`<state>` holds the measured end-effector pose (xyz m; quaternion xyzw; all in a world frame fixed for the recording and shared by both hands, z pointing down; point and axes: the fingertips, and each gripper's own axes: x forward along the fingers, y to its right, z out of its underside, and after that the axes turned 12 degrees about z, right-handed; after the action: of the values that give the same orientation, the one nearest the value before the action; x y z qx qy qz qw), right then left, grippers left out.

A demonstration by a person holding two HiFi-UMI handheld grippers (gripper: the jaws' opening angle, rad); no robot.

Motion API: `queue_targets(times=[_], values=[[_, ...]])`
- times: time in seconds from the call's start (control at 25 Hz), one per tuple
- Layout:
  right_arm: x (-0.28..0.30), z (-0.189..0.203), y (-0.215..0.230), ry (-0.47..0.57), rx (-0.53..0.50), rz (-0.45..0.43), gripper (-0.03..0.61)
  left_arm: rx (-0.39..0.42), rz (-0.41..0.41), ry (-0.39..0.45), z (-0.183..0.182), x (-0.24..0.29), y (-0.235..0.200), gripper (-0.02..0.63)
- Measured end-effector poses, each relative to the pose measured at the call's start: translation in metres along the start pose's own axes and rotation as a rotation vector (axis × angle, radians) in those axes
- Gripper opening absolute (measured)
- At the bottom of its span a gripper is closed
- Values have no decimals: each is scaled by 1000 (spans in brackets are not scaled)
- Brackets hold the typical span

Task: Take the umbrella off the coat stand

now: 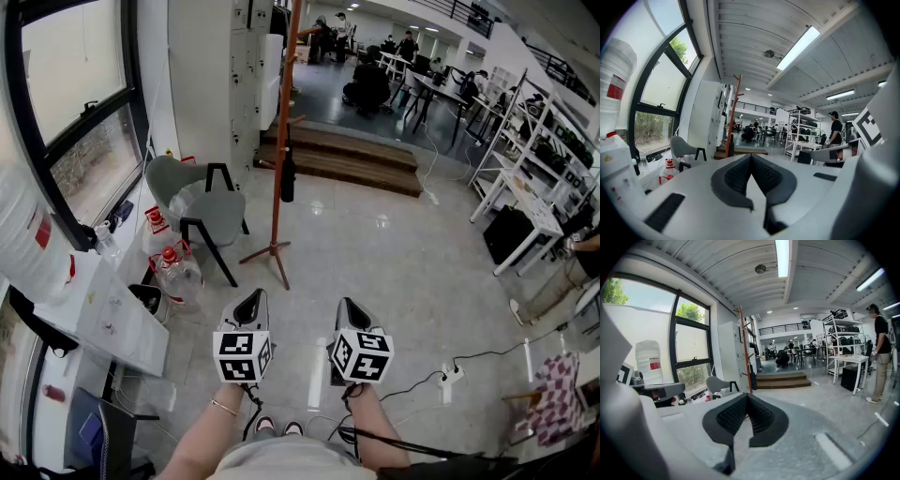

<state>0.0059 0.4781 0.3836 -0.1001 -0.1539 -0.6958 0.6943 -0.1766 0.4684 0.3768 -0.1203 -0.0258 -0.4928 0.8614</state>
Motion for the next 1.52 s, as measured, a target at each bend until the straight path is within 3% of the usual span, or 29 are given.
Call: queue_targets(times=[0.44,1.0,1.52], values=[[6,0,-13,9,15,19,5,-6,7,-8,1,-2,-16,3],[20,21,-7,-65,59,88,5,-25,51,-46,15,13,-39,3],[101,-10,1,-51,83,45,5,-4,16,-57,-1,82,-72,3]])
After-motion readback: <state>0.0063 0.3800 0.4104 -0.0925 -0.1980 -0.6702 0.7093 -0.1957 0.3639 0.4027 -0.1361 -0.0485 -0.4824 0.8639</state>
